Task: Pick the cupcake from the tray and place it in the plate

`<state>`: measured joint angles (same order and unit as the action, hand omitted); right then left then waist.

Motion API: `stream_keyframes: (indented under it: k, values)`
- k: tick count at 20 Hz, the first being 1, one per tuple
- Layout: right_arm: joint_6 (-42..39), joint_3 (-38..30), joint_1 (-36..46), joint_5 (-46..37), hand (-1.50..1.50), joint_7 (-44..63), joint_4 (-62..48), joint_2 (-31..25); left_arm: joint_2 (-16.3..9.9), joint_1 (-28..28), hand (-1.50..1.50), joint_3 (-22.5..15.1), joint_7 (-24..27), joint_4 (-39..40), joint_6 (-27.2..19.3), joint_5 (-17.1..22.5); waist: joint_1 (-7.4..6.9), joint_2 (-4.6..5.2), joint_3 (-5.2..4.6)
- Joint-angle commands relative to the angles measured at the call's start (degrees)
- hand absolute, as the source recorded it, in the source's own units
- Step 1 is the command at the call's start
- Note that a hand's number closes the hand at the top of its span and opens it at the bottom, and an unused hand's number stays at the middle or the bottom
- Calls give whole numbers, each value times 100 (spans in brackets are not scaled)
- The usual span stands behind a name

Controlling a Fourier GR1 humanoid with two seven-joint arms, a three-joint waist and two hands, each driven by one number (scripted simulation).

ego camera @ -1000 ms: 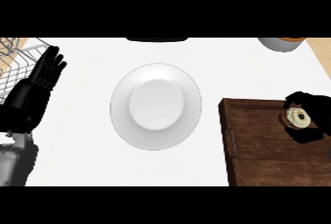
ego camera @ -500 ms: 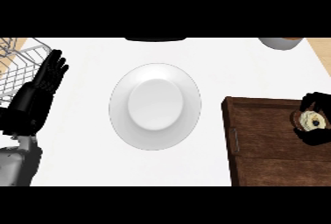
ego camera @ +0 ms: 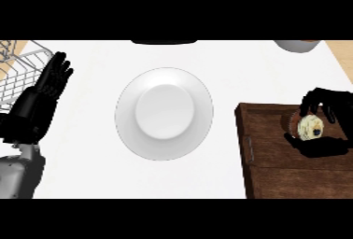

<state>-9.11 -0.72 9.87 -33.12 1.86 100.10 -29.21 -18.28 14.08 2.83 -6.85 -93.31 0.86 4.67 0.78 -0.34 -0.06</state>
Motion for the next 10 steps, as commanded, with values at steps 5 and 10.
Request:
stream_keyframes:
  k: [5,10]
  values:
    - [-700,614,494,324,150,1226,1430,699,-66,108,0,138,-214,-163,164,60,-77,21,4]
    - [-805,1004,1762,44,150,1903,591,1331,151,17,0,44,43,51,178,-105,-126,36,3]
